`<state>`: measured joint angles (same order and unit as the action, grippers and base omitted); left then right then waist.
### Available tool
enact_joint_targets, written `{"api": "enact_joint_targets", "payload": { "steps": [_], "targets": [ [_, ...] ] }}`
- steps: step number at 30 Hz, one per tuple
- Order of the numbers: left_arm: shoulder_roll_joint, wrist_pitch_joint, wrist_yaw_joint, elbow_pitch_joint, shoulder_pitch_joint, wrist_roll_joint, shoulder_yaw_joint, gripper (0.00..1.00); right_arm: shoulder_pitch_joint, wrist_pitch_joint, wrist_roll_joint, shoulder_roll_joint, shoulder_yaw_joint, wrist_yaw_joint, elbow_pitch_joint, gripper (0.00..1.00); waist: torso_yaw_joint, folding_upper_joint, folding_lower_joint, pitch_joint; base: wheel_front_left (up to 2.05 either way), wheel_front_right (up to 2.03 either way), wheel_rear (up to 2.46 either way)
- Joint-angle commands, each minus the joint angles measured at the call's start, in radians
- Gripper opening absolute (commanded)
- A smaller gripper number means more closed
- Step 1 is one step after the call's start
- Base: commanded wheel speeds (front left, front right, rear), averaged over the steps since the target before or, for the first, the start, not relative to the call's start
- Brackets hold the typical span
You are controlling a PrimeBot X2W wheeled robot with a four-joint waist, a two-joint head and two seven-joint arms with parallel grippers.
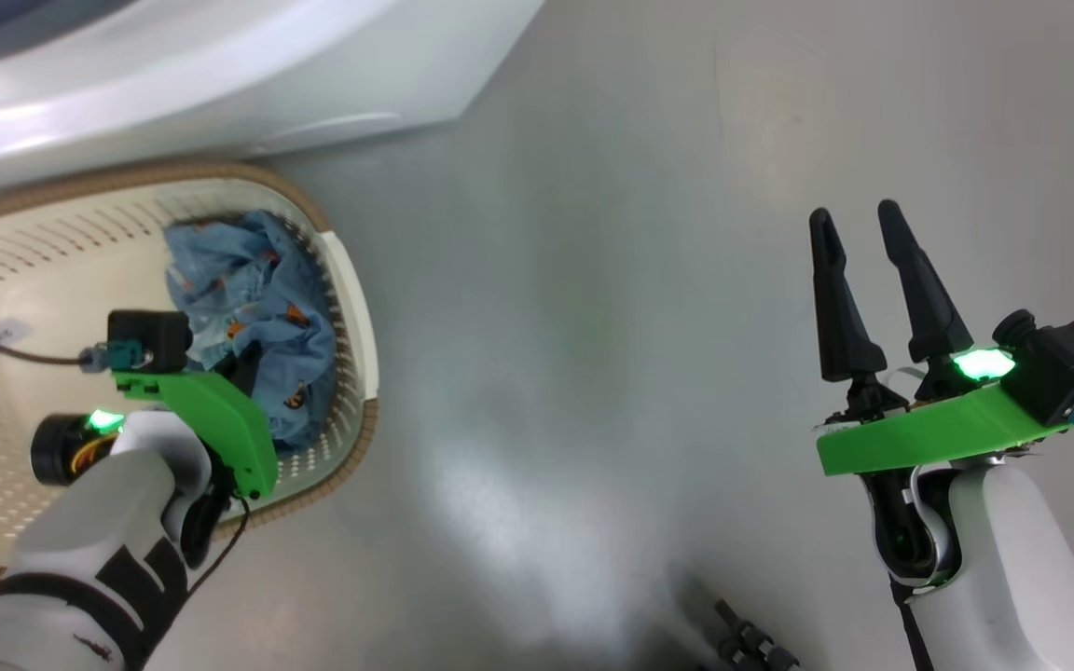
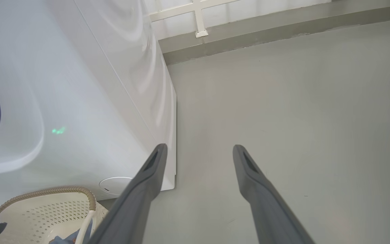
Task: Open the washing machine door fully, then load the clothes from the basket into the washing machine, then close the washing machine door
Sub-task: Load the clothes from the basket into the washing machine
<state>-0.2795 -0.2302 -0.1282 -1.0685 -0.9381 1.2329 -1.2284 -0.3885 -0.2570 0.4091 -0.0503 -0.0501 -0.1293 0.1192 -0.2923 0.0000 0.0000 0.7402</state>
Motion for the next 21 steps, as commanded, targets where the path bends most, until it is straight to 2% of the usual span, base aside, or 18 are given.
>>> {"api": "enact_joint_targets", "payload": {
  "steps": [1,4,8,13,21],
  "targets": [
    [-0.018,-0.018,-0.002,0.010,0.031,0.019,0.024,0.00,0.040,-0.005,-0.014,0.000,-0.014,-0.001,-0.011,1.00,0.033,0.0000,0.0000,-0.057,0.00,0.00,0.00],
    [-0.026,-0.030,-0.002,0.022,0.055,0.041,0.059,0.00,0.049,-0.005,-0.019,0.000,-0.012,-0.001,0.009,1.00,0.057,0.0000,0.0000,-0.115,0.00,0.00,0.00],
    [-0.047,-0.031,-0.002,0.065,0.084,0.007,0.200,0.00,0.070,-0.005,-0.031,0.000,-0.003,-0.001,0.031,1.00,0.094,0.0000,0.0000,-0.195,0.00,0.00,0.00],
    [-0.059,-0.031,-0.002,0.135,0.179,-0.109,0.396,0.00,0.108,-0.005,-0.044,-0.006,0.000,-0.001,0.060,1.00,0.134,0.0000,0.0000,-0.299,0.00,0.00,0.00],
    [-0.044,-0.031,-0.002,0.284,0.350,-0.314,0.677,0.00,0.175,-0.005,-0.036,-0.049,-0.002,-0.001,0.092,1.00,0.191,0.0000,0.0000,-0.438,0.00,0.00,0.00]
  ]
}}
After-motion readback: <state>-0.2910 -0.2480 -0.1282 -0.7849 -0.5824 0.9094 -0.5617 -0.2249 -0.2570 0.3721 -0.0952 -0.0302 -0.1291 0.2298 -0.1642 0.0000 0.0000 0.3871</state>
